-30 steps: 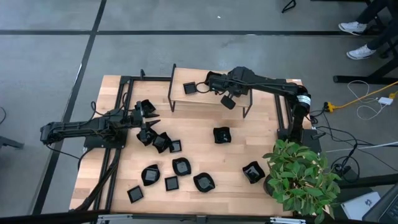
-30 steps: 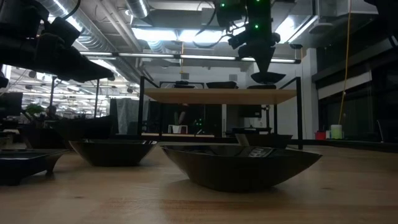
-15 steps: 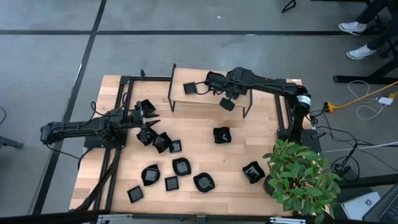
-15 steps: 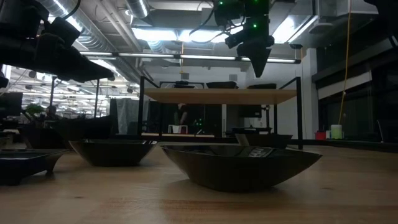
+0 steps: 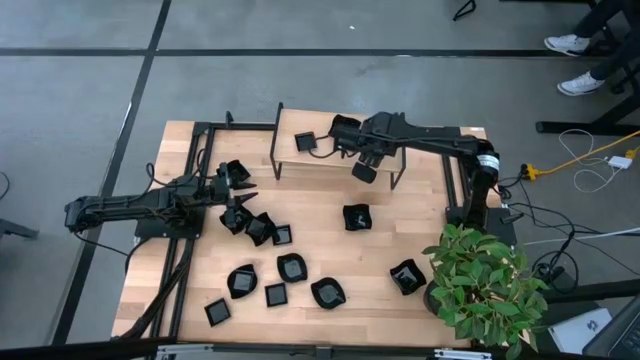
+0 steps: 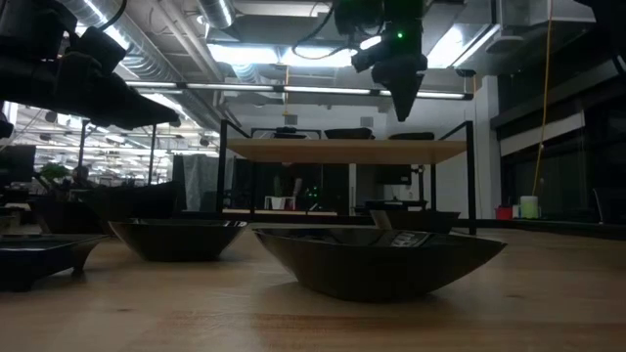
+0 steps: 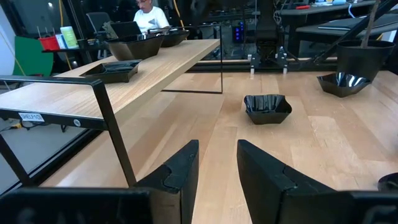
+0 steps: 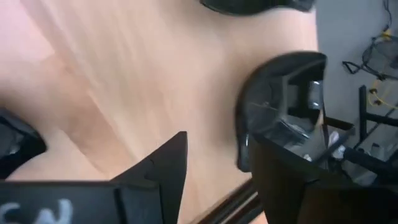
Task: Pick & Place Mini shaped plates
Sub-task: Stack the distorted square plate on top of the distorted square plate on the shelf
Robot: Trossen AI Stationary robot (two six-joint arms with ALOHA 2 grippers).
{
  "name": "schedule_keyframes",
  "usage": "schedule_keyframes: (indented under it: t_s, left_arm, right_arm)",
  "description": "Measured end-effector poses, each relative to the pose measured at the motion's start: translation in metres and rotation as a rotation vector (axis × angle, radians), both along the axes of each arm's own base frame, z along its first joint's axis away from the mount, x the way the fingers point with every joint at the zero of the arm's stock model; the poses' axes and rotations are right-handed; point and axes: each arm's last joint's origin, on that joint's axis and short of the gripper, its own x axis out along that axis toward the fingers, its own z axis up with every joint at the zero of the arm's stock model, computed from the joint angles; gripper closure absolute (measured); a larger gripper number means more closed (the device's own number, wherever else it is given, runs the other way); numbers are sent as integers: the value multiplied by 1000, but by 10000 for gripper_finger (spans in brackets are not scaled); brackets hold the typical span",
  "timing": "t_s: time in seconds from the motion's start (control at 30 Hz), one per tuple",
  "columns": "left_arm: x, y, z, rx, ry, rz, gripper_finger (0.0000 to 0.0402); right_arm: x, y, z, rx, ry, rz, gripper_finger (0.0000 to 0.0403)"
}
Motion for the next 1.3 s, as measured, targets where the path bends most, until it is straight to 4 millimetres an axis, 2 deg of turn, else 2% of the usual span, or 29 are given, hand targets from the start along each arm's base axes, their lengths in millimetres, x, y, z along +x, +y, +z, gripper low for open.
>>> schedule_keyframes:
  t_s: [0.27,0.5,0.83,1.07,1.3]
  left_arm:
    - [0,0,0,0,0,0,297]
    - [0,0,0,0,0,0,297]
    - [0,0,0,0,0,0,297]
    - [0,0,0,0,0,0,297]
    - [0,0,0,0,0,0,297]
  right_arm:
    - [7,22,-1,68,-27,71,242]
    - [15,52,-2,165,-64,160,243]
    - [21,97,-2,175,-95,252,243]
    - [22,118,-2,177,-98,304,243]
    - [23,132,-1,176,-77,444,243]
